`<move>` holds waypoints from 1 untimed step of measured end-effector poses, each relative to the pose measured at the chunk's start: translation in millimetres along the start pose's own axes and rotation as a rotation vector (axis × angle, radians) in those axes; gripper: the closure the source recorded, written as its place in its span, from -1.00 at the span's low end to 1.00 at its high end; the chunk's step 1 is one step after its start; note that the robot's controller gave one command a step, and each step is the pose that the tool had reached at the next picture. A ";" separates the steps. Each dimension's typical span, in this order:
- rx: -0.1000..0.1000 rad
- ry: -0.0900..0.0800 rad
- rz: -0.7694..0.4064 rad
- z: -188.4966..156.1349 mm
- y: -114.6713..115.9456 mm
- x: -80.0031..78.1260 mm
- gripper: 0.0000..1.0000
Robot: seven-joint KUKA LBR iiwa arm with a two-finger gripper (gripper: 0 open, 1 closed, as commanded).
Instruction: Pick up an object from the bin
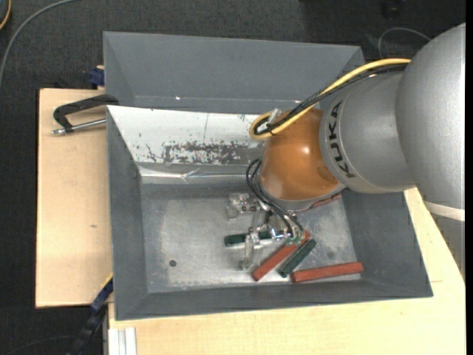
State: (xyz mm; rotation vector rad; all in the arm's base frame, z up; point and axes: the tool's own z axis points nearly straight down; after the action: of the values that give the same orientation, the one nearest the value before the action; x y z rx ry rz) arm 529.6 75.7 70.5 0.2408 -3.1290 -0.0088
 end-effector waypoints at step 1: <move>0.005 -0.003 0.005 -0.2 -5.3 -1.1 1.00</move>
Offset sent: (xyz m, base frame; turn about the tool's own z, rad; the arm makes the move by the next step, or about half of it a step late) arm 0.0000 0.0000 0.0000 0.0000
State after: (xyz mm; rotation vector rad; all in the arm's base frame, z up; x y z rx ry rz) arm 531.5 70.6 70.7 0.2336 -3.1328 -0.0021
